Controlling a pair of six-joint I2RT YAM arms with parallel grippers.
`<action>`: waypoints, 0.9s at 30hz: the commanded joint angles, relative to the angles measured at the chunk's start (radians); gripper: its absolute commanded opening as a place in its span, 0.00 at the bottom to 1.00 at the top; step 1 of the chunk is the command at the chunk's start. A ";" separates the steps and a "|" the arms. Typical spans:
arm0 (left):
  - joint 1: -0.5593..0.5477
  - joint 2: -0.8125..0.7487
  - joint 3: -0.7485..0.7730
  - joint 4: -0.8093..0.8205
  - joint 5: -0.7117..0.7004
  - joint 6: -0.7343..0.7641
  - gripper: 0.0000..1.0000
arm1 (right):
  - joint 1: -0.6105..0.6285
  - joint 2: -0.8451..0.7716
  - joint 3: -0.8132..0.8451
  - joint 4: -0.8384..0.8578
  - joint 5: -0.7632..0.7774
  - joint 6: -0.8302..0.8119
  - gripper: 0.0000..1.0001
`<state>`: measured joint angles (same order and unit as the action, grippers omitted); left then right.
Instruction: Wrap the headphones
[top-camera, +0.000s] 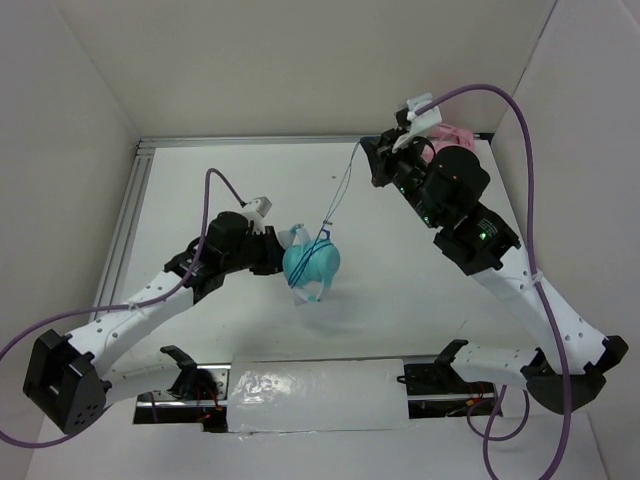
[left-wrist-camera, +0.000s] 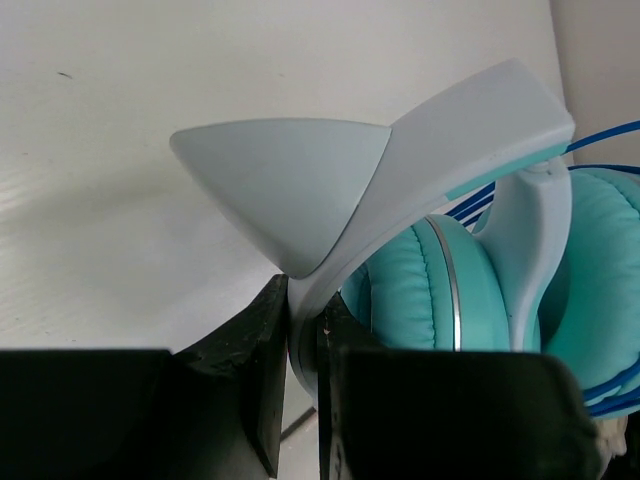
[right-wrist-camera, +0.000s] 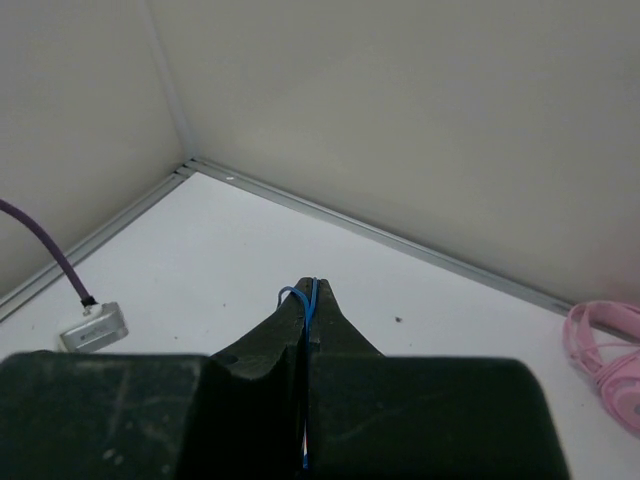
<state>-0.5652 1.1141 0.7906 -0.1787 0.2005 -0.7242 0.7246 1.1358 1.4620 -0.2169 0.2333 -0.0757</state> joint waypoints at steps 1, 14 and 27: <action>-0.038 -0.088 -0.022 0.081 0.103 0.038 0.00 | -0.051 -0.014 -0.003 0.096 -0.080 0.051 0.00; -0.024 -0.272 -0.007 -0.024 -0.021 -0.030 0.00 | -0.240 -0.252 -0.466 0.208 -0.146 0.238 0.00; 0.016 -0.382 0.084 -0.033 0.048 -0.032 0.00 | -0.292 -0.268 -0.722 0.384 -0.288 0.272 0.00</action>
<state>-0.5564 0.7708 0.8032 -0.3267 0.1703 -0.7380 0.4385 0.8509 0.7673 0.0250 0.0345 0.1944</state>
